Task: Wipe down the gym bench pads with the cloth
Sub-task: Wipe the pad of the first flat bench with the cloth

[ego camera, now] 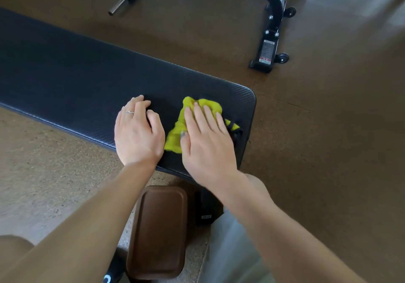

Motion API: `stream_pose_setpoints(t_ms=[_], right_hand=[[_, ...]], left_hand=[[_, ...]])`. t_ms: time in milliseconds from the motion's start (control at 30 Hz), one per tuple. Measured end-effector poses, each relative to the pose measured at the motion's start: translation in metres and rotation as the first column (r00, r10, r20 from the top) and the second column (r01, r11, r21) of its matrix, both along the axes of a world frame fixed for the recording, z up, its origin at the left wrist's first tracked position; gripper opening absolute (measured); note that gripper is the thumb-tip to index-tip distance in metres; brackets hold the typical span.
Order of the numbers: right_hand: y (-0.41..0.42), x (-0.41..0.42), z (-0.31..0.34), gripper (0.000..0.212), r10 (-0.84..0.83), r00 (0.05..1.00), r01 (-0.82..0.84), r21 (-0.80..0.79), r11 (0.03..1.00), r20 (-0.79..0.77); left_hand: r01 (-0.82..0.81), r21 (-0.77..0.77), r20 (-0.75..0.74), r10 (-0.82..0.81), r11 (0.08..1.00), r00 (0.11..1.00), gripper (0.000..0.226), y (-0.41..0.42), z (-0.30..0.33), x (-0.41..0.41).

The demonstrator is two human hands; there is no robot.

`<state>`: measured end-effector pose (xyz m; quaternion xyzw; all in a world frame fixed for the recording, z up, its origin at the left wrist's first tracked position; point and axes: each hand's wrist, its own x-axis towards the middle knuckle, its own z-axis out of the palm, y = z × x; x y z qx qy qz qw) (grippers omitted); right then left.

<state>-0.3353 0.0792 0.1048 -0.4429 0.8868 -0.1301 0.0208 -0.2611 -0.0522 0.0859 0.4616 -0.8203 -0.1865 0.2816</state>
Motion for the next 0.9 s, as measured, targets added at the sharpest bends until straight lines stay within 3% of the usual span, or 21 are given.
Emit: stream_pose_setpoints(t_ms=[133,233,367,467,567,667,767,900], right_hand=[[0.016,0.002,0.000,0.057,0.177,0.984,-0.177,0.005,0.984,-0.013],[-0.023,-0.060,-0.004,0.060,0.138,0.987,-0.135,0.031,0.990,-0.087],[-0.066,-0.117,-0.008,0.056,0.017,0.998,-0.011,0.094,0.996,-0.062],[-0.057,-0.076,-0.009,0.061,-0.034,0.998,0.037,0.060,0.998,-0.053],[-0.013,0.000,-0.004,0.060,0.095,0.995,-0.092,0.079,0.993,-0.037],[0.002,0.013,0.002,0.059,0.186,0.982,-0.185,0.087,0.979,-0.012],[-0.032,-0.027,0.001,0.062,0.147,0.989,-0.144,0.087,0.986,-0.021],[-0.109,-0.057,-0.007,0.059,-0.040,0.999,0.039,0.095,0.995,0.000]], left_hand=[[-0.004,0.005,-0.001,0.004,1.000,1.000,0.044,-0.002,0.000,-0.001],[-0.001,0.016,-0.003,0.001,1.000,1.000,0.045,-0.003,0.002,-0.003],[-0.007,0.013,-0.004,0.007,1.000,1.000,0.044,-0.002,0.003,-0.004],[-0.014,0.014,-0.013,0.014,1.000,1.000,0.042,-0.002,0.002,-0.003],[0.003,0.025,-0.006,-0.003,1.000,1.000,0.046,-0.001,0.003,0.001],[0.083,0.088,-0.046,-0.079,0.993,0.996,0.048,-0.004,0.007,0.006],[0.184,0.127,-0.165,-0.162,0.975,0.973,0.044,-0.026,0.025,0.026],[0.090,-0.042,-0.010,-0.091,0.995,0.996,0.039,-0.094,0.045,0.070]])
